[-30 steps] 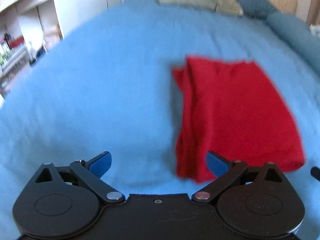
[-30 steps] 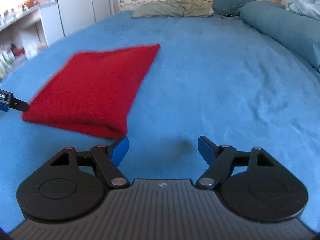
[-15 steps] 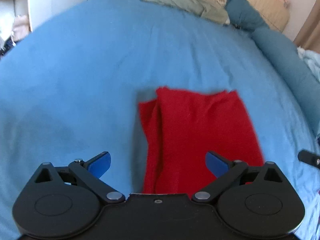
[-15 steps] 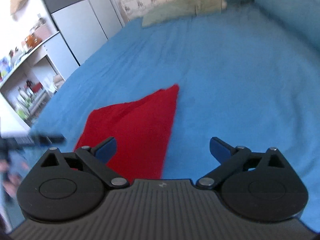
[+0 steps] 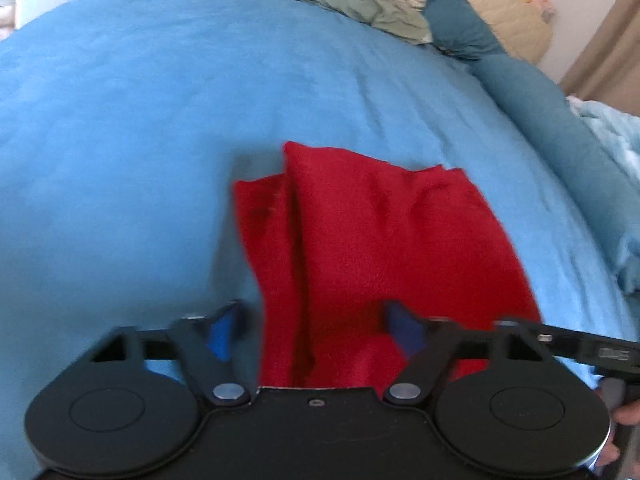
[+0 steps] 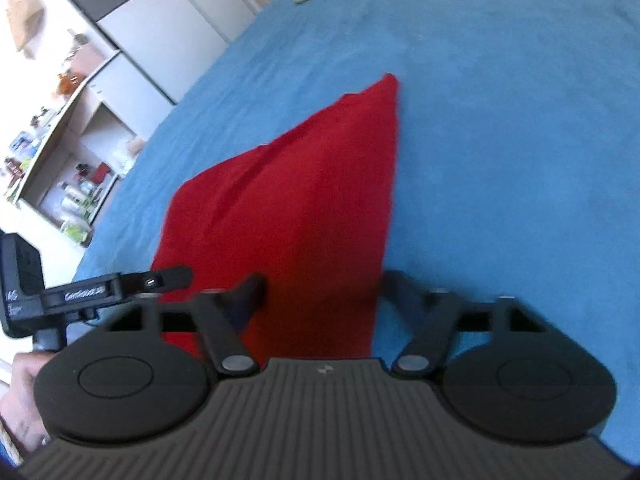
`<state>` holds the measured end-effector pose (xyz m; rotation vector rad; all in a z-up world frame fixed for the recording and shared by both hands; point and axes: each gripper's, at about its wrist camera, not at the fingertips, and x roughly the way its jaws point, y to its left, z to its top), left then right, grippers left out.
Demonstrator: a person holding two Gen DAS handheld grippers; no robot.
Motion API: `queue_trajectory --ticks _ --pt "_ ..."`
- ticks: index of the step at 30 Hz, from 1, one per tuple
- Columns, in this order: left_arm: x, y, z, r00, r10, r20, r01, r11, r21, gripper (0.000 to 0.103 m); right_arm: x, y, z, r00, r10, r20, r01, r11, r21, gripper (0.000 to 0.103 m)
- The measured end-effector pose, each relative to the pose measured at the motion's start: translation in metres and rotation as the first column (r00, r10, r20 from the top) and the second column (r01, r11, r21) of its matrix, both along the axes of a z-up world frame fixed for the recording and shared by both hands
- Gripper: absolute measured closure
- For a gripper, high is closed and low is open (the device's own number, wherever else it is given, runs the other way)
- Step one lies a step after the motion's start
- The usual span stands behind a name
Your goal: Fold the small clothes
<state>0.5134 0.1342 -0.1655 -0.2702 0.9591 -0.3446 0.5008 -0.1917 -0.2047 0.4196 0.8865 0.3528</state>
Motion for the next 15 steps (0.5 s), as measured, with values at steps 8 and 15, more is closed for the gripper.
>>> queue_trajectory --ticks 8,15 --pt "-0.022 -0.014 0.042 0.999 0.002 0.033 -0.002 1.000 -0.007 0.079 -0.022 0.012 0.049 0.995 -0.004 0.097 0.009 0.998 -0.056 0.065" --pt "-0.095 -0.070 0.100 0.995 -0.064 0.076 0.060 0.997 0.055 0.079 -0.091 -0.027 0.110 0.989 0.062 0.137 -0.046 0.992 -0.116 0.065"
